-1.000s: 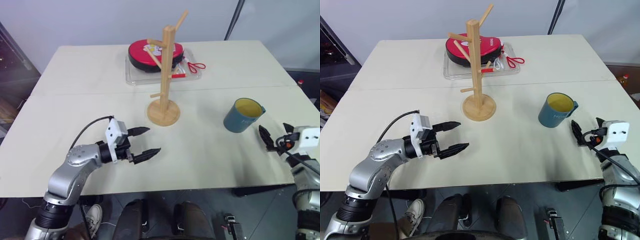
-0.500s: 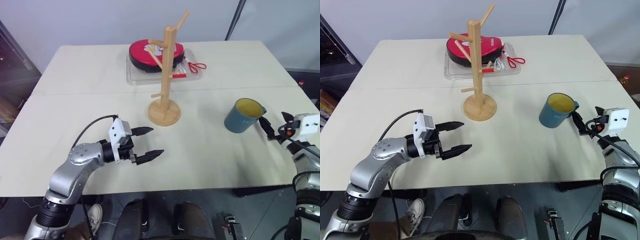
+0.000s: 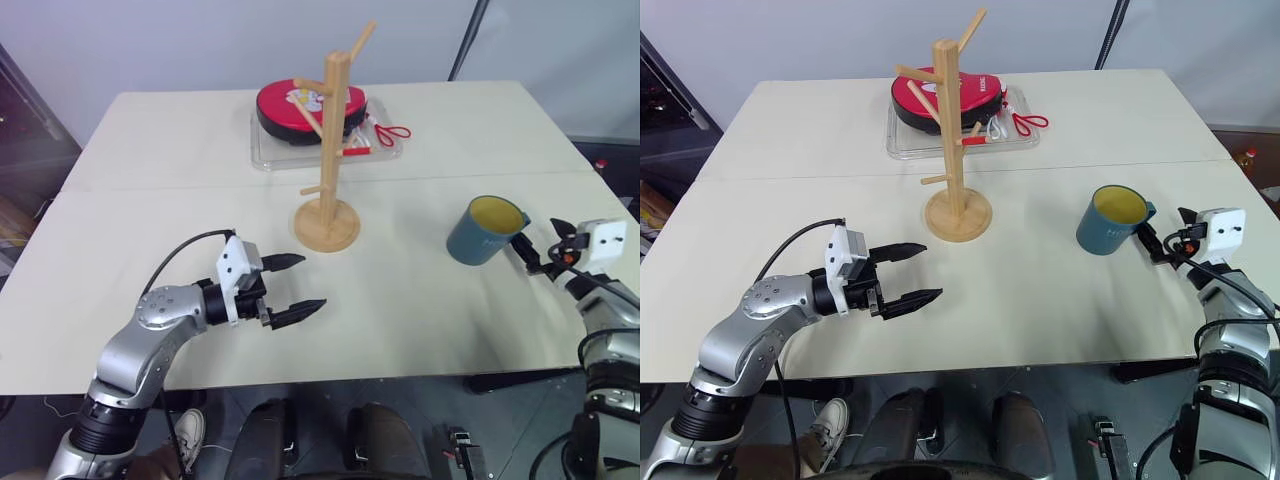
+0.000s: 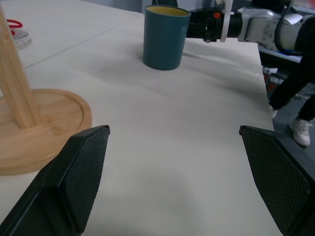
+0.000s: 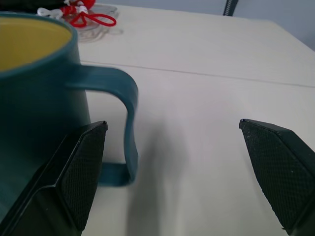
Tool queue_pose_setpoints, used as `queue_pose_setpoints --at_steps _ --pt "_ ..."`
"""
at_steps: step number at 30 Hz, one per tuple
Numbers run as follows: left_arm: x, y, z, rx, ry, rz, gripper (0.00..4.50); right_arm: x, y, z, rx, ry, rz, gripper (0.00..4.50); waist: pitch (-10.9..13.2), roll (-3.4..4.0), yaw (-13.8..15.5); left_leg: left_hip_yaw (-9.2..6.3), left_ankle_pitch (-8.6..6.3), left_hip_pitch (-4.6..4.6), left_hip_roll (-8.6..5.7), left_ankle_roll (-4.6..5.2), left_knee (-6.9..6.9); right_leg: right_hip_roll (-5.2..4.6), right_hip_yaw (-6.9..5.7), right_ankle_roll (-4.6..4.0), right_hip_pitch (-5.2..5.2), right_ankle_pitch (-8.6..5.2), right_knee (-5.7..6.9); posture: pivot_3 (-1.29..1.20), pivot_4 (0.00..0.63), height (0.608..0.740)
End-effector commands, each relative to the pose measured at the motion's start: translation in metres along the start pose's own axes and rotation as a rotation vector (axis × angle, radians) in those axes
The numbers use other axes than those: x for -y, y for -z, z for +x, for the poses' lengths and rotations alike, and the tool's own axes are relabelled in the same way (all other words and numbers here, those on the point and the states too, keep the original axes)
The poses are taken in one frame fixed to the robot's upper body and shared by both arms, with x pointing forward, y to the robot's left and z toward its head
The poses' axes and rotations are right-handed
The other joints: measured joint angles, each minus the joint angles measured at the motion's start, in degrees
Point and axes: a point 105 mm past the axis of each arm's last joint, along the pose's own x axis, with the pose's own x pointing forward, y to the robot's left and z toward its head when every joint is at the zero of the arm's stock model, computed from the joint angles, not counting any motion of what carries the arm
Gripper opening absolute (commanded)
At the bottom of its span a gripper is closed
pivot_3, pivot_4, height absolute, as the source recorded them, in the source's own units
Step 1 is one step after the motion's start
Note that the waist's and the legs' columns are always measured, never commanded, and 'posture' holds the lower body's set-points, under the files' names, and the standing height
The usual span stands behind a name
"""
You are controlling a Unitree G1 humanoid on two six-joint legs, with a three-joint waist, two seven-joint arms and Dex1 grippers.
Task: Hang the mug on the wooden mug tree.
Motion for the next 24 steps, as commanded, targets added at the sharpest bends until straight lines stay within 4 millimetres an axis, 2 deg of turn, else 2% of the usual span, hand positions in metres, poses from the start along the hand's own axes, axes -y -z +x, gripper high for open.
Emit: queue_pose_setpoints --at_steps 1,19,22,24 --pt "0.002 -0.010 0.002 0.018 0.016 0.050 4.50 0.001 -0.011 0.008 0.030 -0.008 -0.032 4.46 0.00 0.00 0.05 0.00 0.02 0.00 0.00 -0.04 0.01 0.00 0.00 0.00 0.00 0.00 0.01 0.00 0.150 0.740" --pt "0.001 -0.008 -0.002 0.014 -0.010 0.059 4.50 -0.012 -0.004 0.029 0.002 -0.082 0.039 4.46 0.00 0.00 0.04 0.00 0.13 -0.01 0.00 -0.23 0.07 -0.01 0.00 0.00 0.01 0.00 0.05 0.00 0.150 0.740" --pt "0.000 -0.006 -0.004 0.012 -0.013 0.057 4.50 -0.017 -0.005 0.030 0.014 -0.115 0.061 3.53 0.00 0.00 0.03 0.00 0.13 -0.01 0.00 -0.22 0.07 -0.01 0.00 0.00 0.01 0.00 0.06 0.00 0.150 0.740" --pt "-0.001 -0.004 -0.005 0.010 -0.014 0.056 4.50 -0.020 -0.005 0.029 0.021 -0.138 0.076 2.52 0.00 0.00 0.04 0.00 0.13 -0.01 0.00 -0.22 0.07 -0.01 0.00 0.00 0.01 0.00 0.06 0.00 0.150 0.740"
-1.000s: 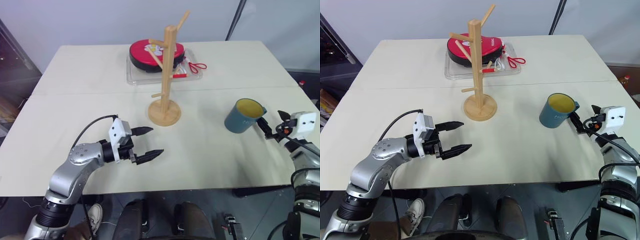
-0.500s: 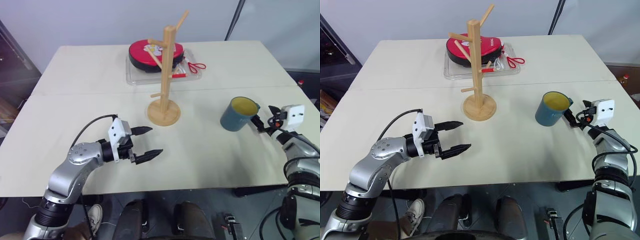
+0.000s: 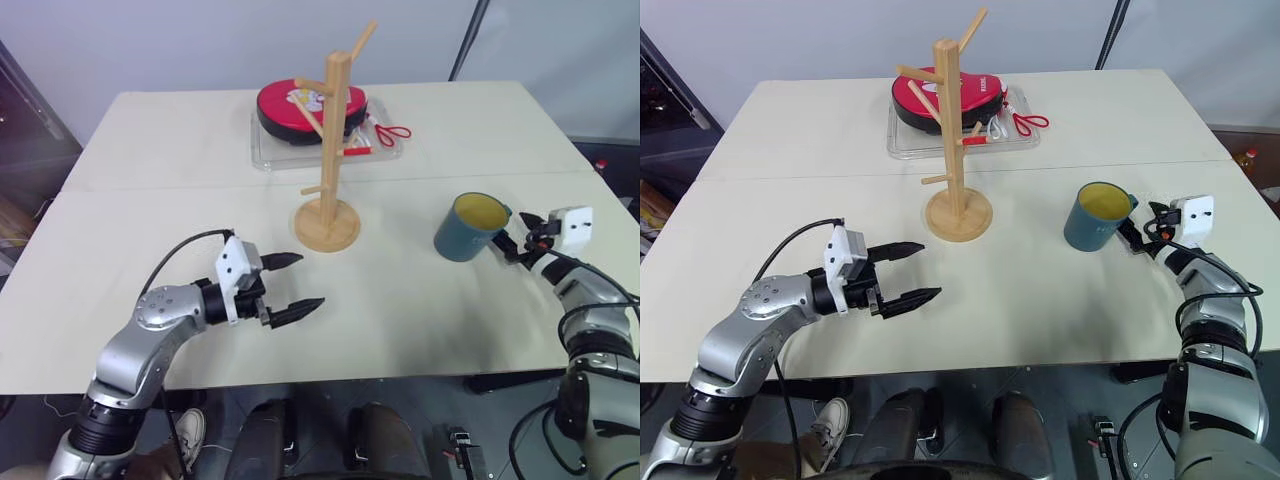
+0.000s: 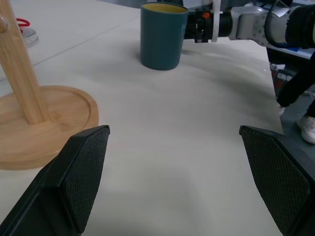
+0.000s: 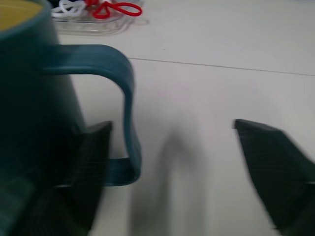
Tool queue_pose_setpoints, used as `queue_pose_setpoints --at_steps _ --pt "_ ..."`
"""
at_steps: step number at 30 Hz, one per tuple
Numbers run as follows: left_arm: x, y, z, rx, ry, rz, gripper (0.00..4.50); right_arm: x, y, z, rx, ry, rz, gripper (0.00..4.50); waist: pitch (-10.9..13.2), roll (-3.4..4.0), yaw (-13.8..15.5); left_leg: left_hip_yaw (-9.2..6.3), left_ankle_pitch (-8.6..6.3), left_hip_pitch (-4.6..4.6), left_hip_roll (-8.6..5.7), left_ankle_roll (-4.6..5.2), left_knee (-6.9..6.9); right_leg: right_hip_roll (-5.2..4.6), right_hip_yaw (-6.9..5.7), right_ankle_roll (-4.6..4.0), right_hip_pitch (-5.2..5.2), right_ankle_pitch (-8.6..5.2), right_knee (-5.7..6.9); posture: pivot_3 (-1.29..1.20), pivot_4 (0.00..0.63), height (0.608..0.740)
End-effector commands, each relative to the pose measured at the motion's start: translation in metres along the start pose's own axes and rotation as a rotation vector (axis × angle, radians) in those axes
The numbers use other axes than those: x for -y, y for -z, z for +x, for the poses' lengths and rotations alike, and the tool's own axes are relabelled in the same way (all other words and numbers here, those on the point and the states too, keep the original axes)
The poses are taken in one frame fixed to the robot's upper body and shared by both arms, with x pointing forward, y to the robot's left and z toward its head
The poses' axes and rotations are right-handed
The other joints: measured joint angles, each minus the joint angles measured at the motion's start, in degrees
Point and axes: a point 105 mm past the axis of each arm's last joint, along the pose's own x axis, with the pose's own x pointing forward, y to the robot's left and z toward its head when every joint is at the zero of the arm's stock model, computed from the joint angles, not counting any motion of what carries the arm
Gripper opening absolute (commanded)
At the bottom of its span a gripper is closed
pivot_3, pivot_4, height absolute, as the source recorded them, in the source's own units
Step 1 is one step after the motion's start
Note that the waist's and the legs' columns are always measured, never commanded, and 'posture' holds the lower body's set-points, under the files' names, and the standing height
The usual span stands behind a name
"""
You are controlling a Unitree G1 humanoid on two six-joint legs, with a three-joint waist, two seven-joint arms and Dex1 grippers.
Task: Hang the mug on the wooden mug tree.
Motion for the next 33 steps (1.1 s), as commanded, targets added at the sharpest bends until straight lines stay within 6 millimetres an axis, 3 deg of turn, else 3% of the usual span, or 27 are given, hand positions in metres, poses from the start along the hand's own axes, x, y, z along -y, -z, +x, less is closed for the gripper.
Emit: queue_pose_setpoints --at_steps 1,4,5,11,13,16,21,26,33 --pt "0.001 -0.006 -0.003 0.023 0.004 0.041 4.50 -0.003 -0.012 0.002 0.063 -0.035 0.012 1.98 0.00 0.00 0.01 0.00 0.00 0.00 0.00 0.00 0.00 0.00 0.00 0.00 0.00 0.00 0.00 0.00 0.150 0.740" --pt "0.000 -0.003 -0.004 0.021 0.004 0.039 4.50 -0.007 -0.011 0.000 0.076 -0.061 0.033 0.31 0.00 0.00 0.02 0.00 -0.01 0.00 0.00 0.02 0.00 -0.01 0.00 0.00 0.00 0.00 0.00 0.00 0.150 0.740" --pt "-0.001 -0.003 -0.003 0.022 0.004 0.039 4.50 -0.008 -0.011 -0.001 0.080 -0.068 0.038 0.07 0.00 0.00 0.03 0.00 -0.04 0.00 0.00 0.07 0.00 -0.01 0.00 0.00 0.00 0.00 0.01 0.00 0.150 0.740" --pt "-0.003 -0.001 -0.002 0.023 0.005 0.040 4.50 -0.015 -0.013 -0.007 0.108 -0.091 0.029 0.07 0.00 0.00 0.07 0.00 -0.11 -0.02 0.00 0.19 0.04 -0.03 0.00 0.00 0.01 0.00 0.01 0.00 0.150 0.740" --pt "-0.006 0.001 -0.004 0.020 -0.005 0.042 4.50 -0.023 -0.022 -0.009 0.120 -0.108 -0.080 0.07 0.00 0.01 0.08 -0.01 -0.14 -0.01 0.00 0.22 0.04 -0.03 0.00 0.00 0.00 0.00 0.02 0.00 0.150 0.740" --pt "-0.014 0.003 -0.010 0.018 -0.044 0.056 4.50 -0.051 -0.046 -0.012 0.145 -0.189 -0.335 0.07 0.03 0.06 0.04 0.00 -0.14 -0.02 0.00 0.22 0.04 -0.05 0.00 0.00 -0.04 0.00 0.06 0.00 0.150 0.740" --pt "-0.031 0.000 -0.022 0.021 -0.110 0.095 4.50 -0.124 -0.089 -0.021 0.204 -0.376 -0.697 0.07 0.05 0.12 -0.11 0.01 -0.16 -0.02 0.05 0.22 0.03 -0.03 0.04 0.00 -0.16 -0.01 0.14 0.00 0.150 0.740" --pt "-0.040 -0.003 -0.025 0.030 -0.142 0.122 4.50 -0.164 -0.112 -0.025 0.245 -0.420 -0.780 0.07 0.05 0.06 0.46 -0.01 -0.16 -0.05 0.05 0.20 0.07 -0.05 0.03 0.00 -0.13 -0.01 0.12 0.00 0.150 0.740" --pt "-0.058 -0.010 -0.035 0.049 -0.203 0.170 4.50 -0.191 -0.146 -0.021 0.254 -0.373 -0.793 0.07 0.06 0.05 1.00 -0.01 -0.20 -0.12 0.04 0.25 0.16 -0.08 0.03 -0.01 -0.18 -0.01 0.12 0.00 0.150 0.740"
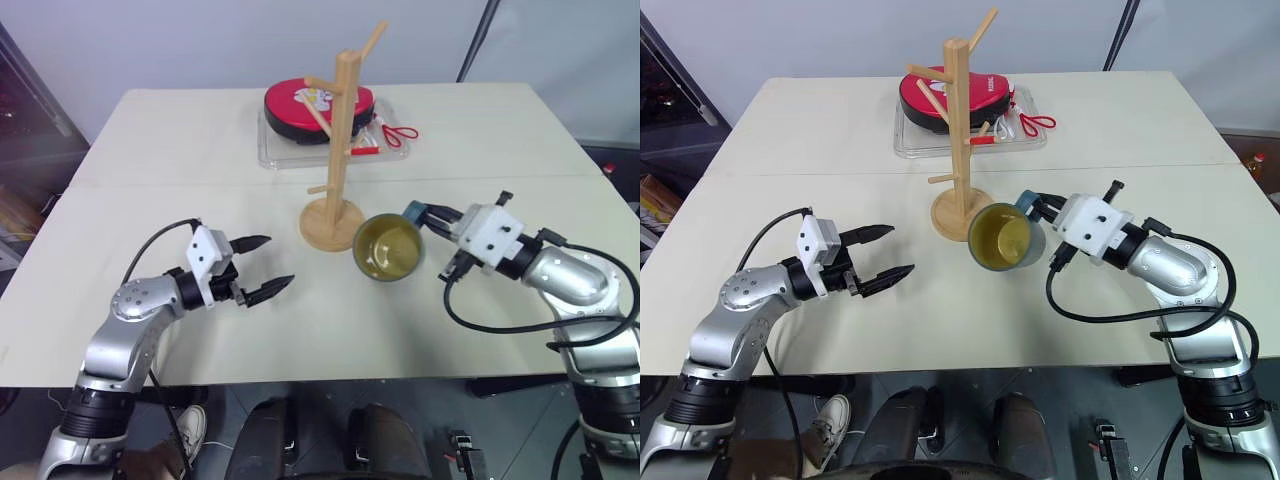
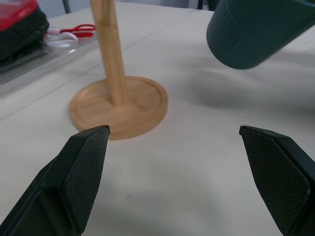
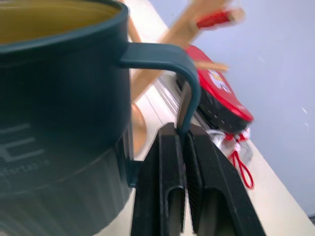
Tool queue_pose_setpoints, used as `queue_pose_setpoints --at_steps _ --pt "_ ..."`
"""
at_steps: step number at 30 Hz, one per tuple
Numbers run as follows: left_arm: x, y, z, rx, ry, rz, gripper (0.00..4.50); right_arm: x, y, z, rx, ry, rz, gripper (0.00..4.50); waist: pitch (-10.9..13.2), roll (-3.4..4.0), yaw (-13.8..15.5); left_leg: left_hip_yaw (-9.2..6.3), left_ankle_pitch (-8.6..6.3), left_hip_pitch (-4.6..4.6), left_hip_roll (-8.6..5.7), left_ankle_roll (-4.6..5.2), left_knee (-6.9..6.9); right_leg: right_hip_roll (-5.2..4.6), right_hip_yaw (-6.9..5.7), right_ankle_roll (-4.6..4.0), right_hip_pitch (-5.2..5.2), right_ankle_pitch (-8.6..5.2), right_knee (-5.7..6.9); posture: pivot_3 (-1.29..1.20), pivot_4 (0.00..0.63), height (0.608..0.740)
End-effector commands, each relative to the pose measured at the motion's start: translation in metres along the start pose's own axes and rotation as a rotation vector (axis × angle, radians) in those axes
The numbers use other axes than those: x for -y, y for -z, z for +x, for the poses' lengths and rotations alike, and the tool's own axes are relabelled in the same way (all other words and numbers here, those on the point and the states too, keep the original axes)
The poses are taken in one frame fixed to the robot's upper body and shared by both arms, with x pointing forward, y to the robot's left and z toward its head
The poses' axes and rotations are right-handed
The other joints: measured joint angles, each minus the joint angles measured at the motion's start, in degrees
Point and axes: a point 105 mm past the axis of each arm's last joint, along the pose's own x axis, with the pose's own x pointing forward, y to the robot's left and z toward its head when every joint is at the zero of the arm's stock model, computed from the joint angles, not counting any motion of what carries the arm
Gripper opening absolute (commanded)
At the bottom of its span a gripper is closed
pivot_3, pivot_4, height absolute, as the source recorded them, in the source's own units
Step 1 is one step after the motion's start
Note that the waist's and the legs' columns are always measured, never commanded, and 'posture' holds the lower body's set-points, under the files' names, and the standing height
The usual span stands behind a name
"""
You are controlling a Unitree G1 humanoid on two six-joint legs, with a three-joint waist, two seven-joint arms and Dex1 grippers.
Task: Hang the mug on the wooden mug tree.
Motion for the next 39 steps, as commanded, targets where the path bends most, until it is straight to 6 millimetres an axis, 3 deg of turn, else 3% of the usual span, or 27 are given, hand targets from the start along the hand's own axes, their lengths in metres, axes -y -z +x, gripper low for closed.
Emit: queue_pose_setpoints --at_steps 1,7,14,39 --pt "-0.016 -0.014 -0.010 0.039 -0.048 0.066 4.50 0.016 -0.029 0.005 0.027 0.074 -0.011 0.07 0.00 0.00 -0.15 0.00 0.00 0.00 0.01 0.00 0.00 0.01 0.00 0.00 0.00 0.00 0.00 0.00 0.150 0.740" --pt "-0.024 -0.024 -0.016 0.069 -0.061 0.065 4.50 0.026 -0.039 0.011 0.012 0.084 0.047 0.07 0.01 -0.01 -0.04 -0.01 -0.05 -0.02 0.00 0.09 0.01 -0.02 -0.01 -0.01 0.00 0.00 -0.02 0.00 0.150 0.740" --pt "-0.022 -0.039 -0.015 0.098 -0.050 0.062 4.50 0.042 -0.034 0.025 -0.026 0.092 0.092 0.07 0.01 -0.02 -0.17 -0.02 -0.05 -0.04 0.00 0.09 0.02 -0.01 -0.01 -0.02 -0.01 0.00 -0.01 0.00 0.150 0.740" --pt "-0.011 -0.070 -0.014 0.197 -0.025 0.033 4.50 0.049 -0.031 0.070 -0.026 0.012 0.070 0.07 0.03 -0.04 -1.10 0.02 -0.05 -0.04 -0.01 0.10 0.04 0.02 -0.02 0.00 -0.01 0.01 0.04 0.00 0.150 0.740"
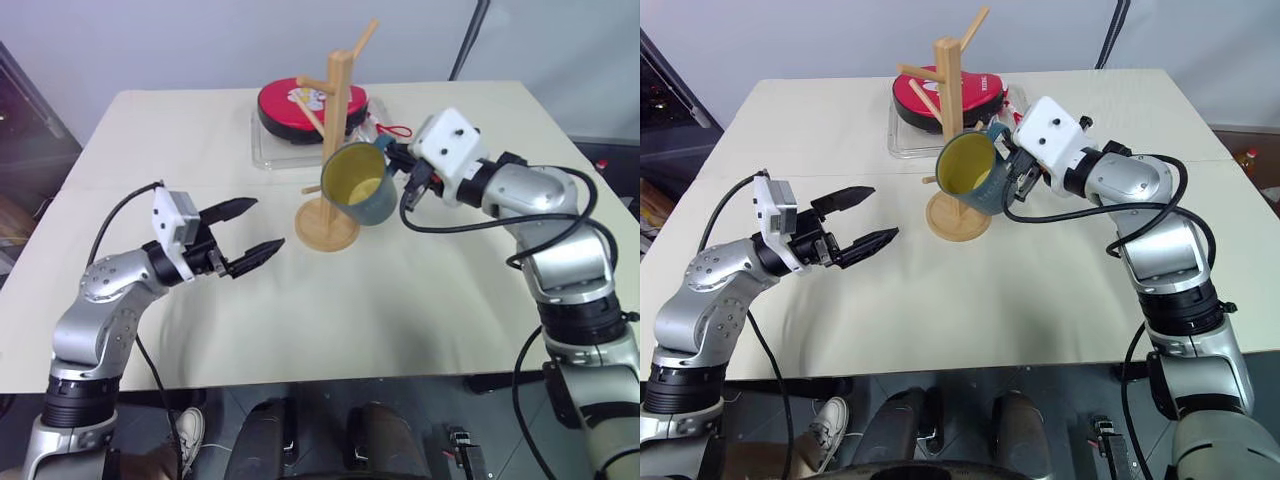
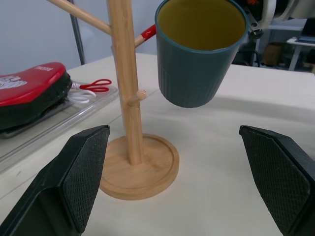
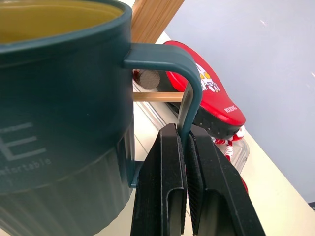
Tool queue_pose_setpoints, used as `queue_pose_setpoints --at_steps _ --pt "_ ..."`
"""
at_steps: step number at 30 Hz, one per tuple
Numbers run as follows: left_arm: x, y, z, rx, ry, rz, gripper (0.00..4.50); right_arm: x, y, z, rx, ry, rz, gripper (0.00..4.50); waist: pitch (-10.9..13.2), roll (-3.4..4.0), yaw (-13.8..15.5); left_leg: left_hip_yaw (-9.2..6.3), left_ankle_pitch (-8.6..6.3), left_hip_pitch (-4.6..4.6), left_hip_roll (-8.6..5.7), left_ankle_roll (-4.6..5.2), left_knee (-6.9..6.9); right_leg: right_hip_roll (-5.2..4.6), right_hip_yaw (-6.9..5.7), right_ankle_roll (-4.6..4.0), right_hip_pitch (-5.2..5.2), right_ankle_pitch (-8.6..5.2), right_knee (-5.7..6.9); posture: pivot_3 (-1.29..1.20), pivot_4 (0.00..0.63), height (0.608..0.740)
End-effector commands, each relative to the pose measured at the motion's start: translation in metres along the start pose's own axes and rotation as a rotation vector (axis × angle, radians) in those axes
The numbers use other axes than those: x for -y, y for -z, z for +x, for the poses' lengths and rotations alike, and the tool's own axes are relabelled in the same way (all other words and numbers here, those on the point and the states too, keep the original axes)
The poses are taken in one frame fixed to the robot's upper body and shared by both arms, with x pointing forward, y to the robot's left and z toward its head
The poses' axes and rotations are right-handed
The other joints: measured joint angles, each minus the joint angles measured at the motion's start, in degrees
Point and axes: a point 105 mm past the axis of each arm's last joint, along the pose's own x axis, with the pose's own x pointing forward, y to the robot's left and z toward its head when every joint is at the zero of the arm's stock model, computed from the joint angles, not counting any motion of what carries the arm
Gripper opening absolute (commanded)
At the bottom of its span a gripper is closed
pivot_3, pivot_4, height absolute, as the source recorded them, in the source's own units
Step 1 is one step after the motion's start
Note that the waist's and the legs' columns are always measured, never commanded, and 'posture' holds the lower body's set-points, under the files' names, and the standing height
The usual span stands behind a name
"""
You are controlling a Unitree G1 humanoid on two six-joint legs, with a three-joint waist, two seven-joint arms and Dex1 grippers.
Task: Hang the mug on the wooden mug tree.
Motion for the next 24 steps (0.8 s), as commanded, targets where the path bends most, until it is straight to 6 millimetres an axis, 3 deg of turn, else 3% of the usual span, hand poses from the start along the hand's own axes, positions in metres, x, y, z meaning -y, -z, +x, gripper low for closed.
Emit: queue_pose_setpoints --at_steps 1,12,15,19,24 --pt "0.001 -0.017 -0.001 0.040 0.007 0.047 4.50 0.005 -0.016 0.007 0.051 0.006 -0.043 0.07 0.00 0.00 -0.01 0.00 0.00 0.00 0.00 0.00 0.00 0.00 0.00 0.00 0.00 0.00 0.00 0.00 0.150 0.740" --pt "0.002 -0.019 0.000 0.048 0.005 0.052 4.50 -0.001 -0.015 0.021 0.037 -0.041 -0.038 0.07 0.01 -0.01 -0.02 0.00 0.00 0.00 0.00 -0.01 0.00 0.00 0.00 0.00 -0.01 0.00 0.01 0.00 0.150 0.740" --pt "0.002 -0.019 0.000 0.049 0.003 0.053 4.50 0.000 -0.017 0.021 0.044 -0.042 -0.037 0.96 0.01 0.00 -0.02 0.00 0.00 0.00 0.00 -0.01 0.00 0.00 0.00 0.00 0.00 0.00 0.01 0.00 0.150 0.740" --pt "0.001 -0.019 -0.001 0.048 -0.003 0.053 4.50 0.007 -0.020 0.016 0.048 -0.009 -0.075 3.06 0.01 0.00 -0.03 0.00 0.00 0.00 0.00 -0.01 0.00 0.00 0.00 0.00 -0.01 0.00 0.01 0.00 0.150 0.740" --pt "-0.006 -0.010 -0.004 0.025 -0.061 0.039 4.50 0.030 -0.012 -0.015 0.030 0.068 -0.066 3.06 0.02 -0.02 0.26 0.00 0.00 -0.01 0.00 -0.01 0.00 -0.02 0.00 0.00 -0.01 0.00 0.00 0.00 0.150 0.740"
